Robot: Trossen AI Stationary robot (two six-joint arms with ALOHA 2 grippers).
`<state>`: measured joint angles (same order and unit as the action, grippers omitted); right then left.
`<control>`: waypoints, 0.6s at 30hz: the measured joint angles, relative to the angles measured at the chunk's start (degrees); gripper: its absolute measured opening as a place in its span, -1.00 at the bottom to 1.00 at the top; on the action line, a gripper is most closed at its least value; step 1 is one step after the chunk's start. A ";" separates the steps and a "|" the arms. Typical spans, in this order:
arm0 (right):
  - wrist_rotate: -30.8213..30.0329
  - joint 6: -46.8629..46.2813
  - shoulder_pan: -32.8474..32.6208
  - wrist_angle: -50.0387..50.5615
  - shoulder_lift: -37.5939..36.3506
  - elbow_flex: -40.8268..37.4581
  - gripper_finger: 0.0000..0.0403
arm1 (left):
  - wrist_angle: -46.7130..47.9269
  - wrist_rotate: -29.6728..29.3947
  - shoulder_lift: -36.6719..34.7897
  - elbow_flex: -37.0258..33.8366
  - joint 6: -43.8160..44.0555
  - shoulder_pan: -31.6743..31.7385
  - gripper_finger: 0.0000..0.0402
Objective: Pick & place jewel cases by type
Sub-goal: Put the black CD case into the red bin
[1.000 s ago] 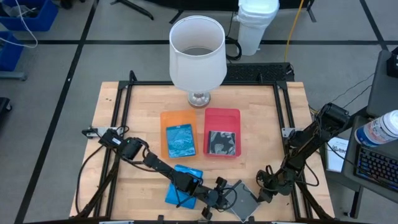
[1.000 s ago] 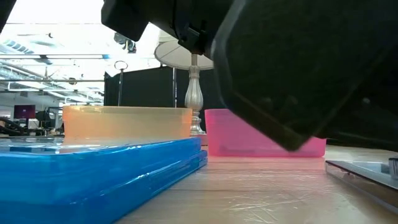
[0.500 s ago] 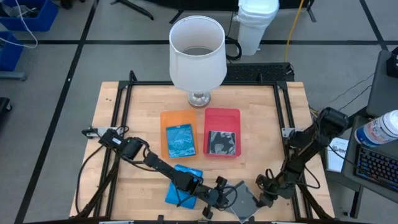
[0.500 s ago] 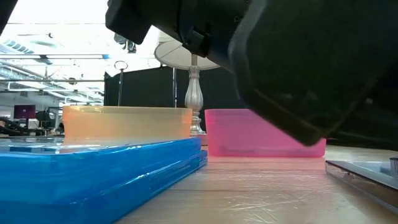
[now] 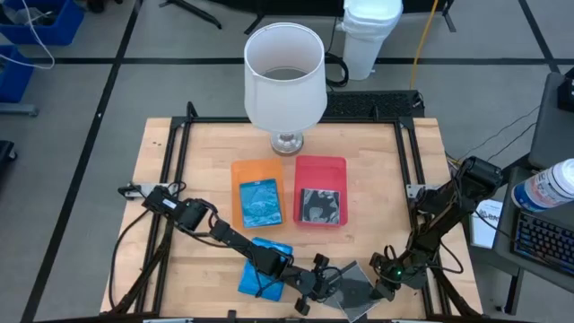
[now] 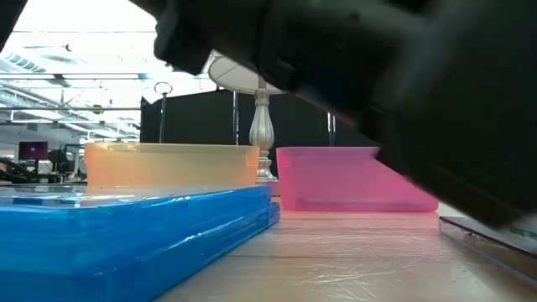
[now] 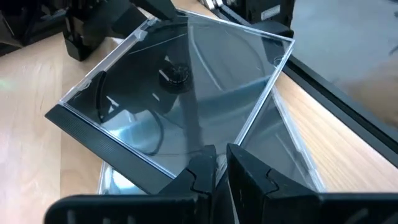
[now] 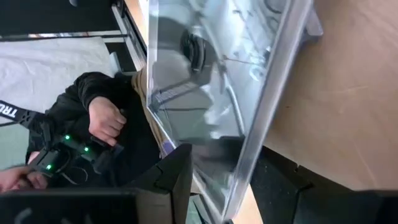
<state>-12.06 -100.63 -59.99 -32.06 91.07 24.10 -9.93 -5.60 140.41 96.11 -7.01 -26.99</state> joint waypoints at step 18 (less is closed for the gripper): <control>-3.27 7.61 0.03 -4.68 0.11 -0.11 -0.84 | 0.73 -0.95 -1.60 -0.21 -6.58 -1.36 -0.79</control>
<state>-15.33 -93.02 -59.96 -36.74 91.18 23.99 -9.21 -6.54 138.81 95.90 -13.59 -28.35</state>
